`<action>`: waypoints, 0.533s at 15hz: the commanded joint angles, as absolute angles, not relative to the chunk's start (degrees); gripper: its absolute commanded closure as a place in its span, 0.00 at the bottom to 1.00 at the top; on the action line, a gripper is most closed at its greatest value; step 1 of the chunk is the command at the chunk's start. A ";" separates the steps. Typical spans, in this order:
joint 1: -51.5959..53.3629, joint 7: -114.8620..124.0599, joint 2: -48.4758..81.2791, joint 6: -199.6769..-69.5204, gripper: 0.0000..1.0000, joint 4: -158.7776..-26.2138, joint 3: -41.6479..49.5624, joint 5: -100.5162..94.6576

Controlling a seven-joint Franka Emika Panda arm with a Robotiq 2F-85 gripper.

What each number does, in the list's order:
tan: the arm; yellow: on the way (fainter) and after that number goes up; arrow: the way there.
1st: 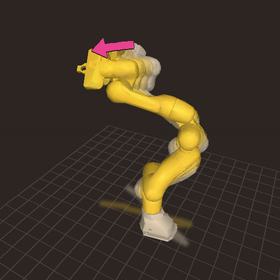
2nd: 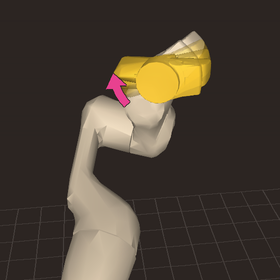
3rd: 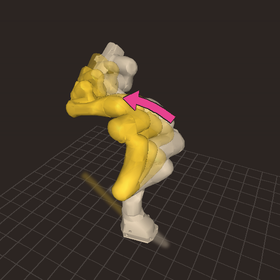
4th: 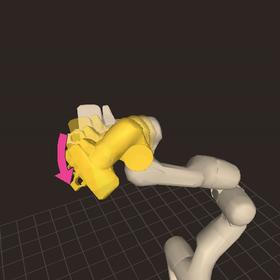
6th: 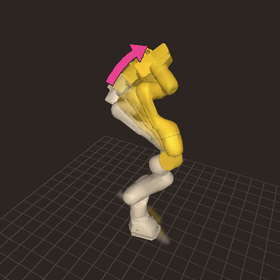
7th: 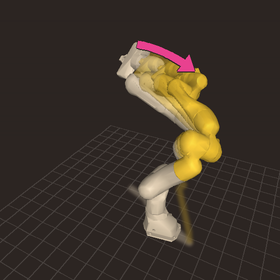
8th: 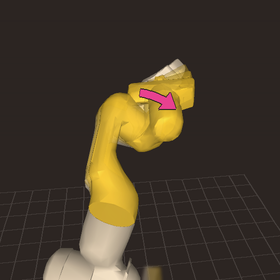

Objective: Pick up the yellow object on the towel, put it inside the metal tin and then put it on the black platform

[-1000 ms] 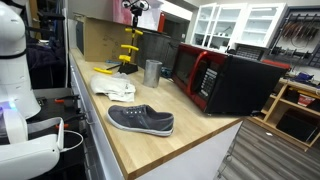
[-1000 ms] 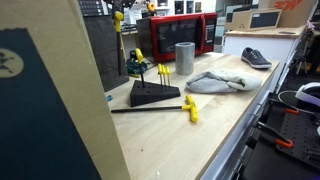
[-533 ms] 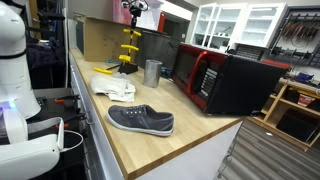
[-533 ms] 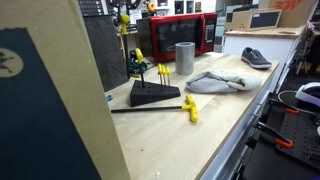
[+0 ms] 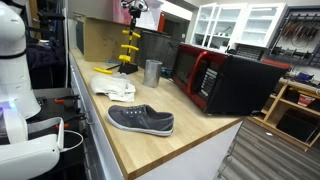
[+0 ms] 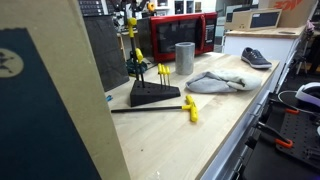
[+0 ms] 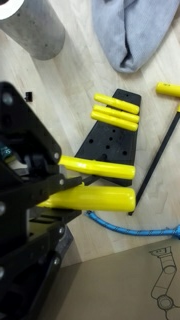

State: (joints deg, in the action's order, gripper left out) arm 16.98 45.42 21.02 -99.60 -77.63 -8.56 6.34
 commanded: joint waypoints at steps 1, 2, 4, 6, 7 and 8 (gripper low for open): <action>17.56 47.33 20.17 -97.68 0.94 -78.06 -7.81 4.73; 17.48 47.28 20.18 -97.71 0.94 -78.17 -7.78 4.66; 17.37 47.20 20.18 -97.92 0.94 -78.38 -7.77 4.81; 17.45 47.27 20.28 -98.23 0.94 -78.49 -7.71 4.62; 17.54 47.35 20.29 -98.47 0.94 -78.61 -7.65 4.35; 17.73 47.34 20.38 -99.45 0.94 -78.75 -7.56 3.76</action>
